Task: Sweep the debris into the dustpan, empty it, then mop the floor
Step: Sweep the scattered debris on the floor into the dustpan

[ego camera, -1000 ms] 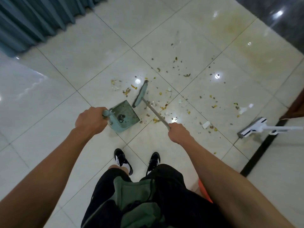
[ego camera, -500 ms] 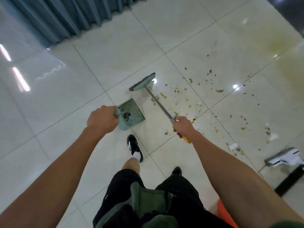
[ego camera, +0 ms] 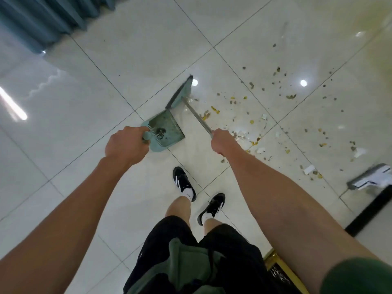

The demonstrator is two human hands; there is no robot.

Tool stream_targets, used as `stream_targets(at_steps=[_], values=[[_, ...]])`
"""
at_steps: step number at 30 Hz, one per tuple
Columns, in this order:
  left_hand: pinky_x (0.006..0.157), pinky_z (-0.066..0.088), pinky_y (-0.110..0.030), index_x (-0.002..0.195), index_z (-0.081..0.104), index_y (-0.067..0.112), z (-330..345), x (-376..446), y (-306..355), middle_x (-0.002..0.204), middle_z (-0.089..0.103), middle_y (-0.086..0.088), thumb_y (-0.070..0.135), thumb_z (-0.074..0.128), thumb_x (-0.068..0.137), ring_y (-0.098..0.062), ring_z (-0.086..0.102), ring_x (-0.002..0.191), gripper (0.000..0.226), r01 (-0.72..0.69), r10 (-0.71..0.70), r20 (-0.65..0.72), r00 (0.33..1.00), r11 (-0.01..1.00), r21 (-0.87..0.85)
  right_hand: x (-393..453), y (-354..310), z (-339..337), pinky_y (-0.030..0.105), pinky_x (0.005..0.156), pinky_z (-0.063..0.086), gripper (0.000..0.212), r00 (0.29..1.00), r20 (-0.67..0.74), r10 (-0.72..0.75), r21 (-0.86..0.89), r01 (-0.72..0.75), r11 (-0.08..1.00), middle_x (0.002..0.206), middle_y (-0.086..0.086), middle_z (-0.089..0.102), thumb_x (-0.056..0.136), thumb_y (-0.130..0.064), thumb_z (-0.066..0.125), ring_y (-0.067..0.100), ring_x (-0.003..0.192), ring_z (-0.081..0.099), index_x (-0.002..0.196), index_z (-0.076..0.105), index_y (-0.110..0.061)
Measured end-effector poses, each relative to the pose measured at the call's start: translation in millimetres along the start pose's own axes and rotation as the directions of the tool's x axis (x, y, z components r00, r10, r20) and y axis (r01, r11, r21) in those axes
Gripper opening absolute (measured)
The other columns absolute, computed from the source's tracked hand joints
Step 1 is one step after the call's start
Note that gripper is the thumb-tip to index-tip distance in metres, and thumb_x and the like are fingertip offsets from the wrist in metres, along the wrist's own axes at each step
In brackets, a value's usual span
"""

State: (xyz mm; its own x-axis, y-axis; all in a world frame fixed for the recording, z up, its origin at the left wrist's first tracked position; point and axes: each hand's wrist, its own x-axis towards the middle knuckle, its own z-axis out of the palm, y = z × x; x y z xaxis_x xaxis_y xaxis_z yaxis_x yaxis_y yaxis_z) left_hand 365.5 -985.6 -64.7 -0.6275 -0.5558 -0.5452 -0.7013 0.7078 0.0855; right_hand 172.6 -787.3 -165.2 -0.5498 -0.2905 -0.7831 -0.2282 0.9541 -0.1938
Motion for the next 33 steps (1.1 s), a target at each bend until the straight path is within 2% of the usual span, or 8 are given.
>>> stream_targets(at_steps=[2, 6, 9, 13, 21, 25, 29, 33], values=[[0.068, 0.056, -0.040, 0.102, 0.063, 0.034, -2.8, 0.3, 10.5, 0.085, 0.062, -0.004, 0.028, 0.051, 0.093, -0.031, 0.062, 0.074, 0.016, -0.029, 0.029, -0.001, 1.000, 0.999, 0.017, -8.3, 22.3, 4.7, 0.033, 0.061, 0.047, 0.035, 1.000, -0.024, 0.018, -0.062, -0.019, 0.998, 0.089, 0.006, 0.054, 0.095, -0.006, 0.047, 0.028, 0.078, 0.060, 0.129, 0.055, -0.007], [0.067, 0.053, -0.038, 0.104, 0.064, 0.034, 0.0, -9.7, 43.3, 0.086, 0.062, -0.003, 0.025, 0.050, 0.095, -0.031, 0.062, 0.076, 0.019, -0.084, 0.085, 0.000, 0.996, 0.995, 0.044, -32.7, 74.3, 17.9, 0.032, 0.059, 0.048, 0.032, 0.997, -0.026, 0.069, -0.033, -0.070, 0.997, 0.096, 0.008, 0.059, 0.096, -0.008, 0.051, 0.027, 0.081, 0.063, 0.128, 0.054, -0.007], [0.066, 0.050, -0.035, 0.111, 0.063, 0.035, 8.6, -21.6, 73.9, 0.090, 0.063, -0.002, 0.025, 0.050, 0.096, -0.029, 0.061, 0.076, 0.022, -0.136, 0.136, 0.007, 0.991, 0.987, 0.089, -60.2, 120.2, 27.7, 0.033, 0.063, 0.049, 0.029, 0.992, -0.049, 0.116, -0.015, -0.117, 0.993, 0.101, 0.008, 0.063, 0.097, -0.012, 0.052, 0.024, 0.079, 0.060, 0.126, 0.056, -0.008], [0.063, 0.045, -0.033, 0.124, 0.061, 0.037, 22.0, -41.1, 111.6, 0.090, 0.059, 0.000, 0.024, 0.052, 0.096, -0.026, 0.058, 0.076, 0.031, -0.191, 0.193, 0.002, 0.981, 0.970, 0.150, -97.8, 184.7, 39.0, 0.033, 0.064, 0.043, 0.026, 0.979, -0.071, 0.189, 0.006, -0.189, 0.982, 0.085, 0.001, 0.050, 0.099, -0.012, 0.048, 0.023, 0.077, 0.055, 0.123, 0.055, -0.009], [0.057, 0.043, -0.031, 0.116, 0.063, 0.034, 45.3, -73.3, 186.0, 0.085, 0.060, -0.001, 0.024, 0.054, 0.095, -0.026, 0.060, 0.072, 0.025, -0.299, 0.305, 0.009, 0.952, 0.927, 0.225, -160.3, 300.3, 69.7, 0.033, 0.068, 0.045, 0.026, 0.954, -0.093, 0.285, 0.076, -0.278, 0.958, 0.102, 0.007, 0.061, 0.097, -0.013, 0.045, 0.025, 0.081, 0.056, 0.120, 0.058, -0.010], [0.056, 0.040, -0.031, 0.116, 0.063, 0.035, 53.0, -86.6, 220.7, 0.088, 0.061, -0.001, 0.026, 0.053, 0.096, -0.025, 0.060, 0.074, 0.025, -0.343, 0.349, 0.020, 0.937, 0.905, 0.252, -181.7, 326.9, 78.9, 0.033, 0.067, 0.045, 0.028, 0.943, -0.099, 0.317, 0.124, -0.304, 0.944, 0.096, 0.006, 0.058, 0.095, -0.012, 0.046, 0.023, 0.078, 0.054, 0.120, 0.059, -0.009], [0.058, 0.044, -0.032, 0.108, 0.064, 0.034, 48.5, -95.1, 247.8, 0.085, 0.061, -0.001, 0.026, 0.053, 0.096, -0.025, 0.059, 0.072, 0.018, -0.385, 0.394, 0.020, 0.919, 0.886, 0.258, -189.5, 329.9, 70.9, 0.031, 0.061, 0.046, 0.029, 0.947, -0.102, 0.305, 0.217, -0.278, 0.936, 0.090, 0.003, 0.055, 0.091, -0.016, 0.050, 0.023, 0.076, 0.057, 0.118, 0.060, -0.009], [0.060, 0.042, -0.034, 0.098, 0.065, 0.032, 29.4, -92.5, 262.0, 0.081, 0.058, 0.000, 0.024, 0.055, 0.096, -0.025, 0.057, 0.073, 0.013, -0.386, 0.402, -0.017, 0.916, 0.889, 0.246, -190.6, 327.9, 57.3, 0.030, 0.059, 0.047, 0.037, 0.950, -0.136, 0.281, 0.228, -0.246, 0.942, 0.090, 0.003, 0.059, 0.088, -0.014, 0.049, 0.022, 0.074, 0.060, 0.123, 0.061, -0.012]])
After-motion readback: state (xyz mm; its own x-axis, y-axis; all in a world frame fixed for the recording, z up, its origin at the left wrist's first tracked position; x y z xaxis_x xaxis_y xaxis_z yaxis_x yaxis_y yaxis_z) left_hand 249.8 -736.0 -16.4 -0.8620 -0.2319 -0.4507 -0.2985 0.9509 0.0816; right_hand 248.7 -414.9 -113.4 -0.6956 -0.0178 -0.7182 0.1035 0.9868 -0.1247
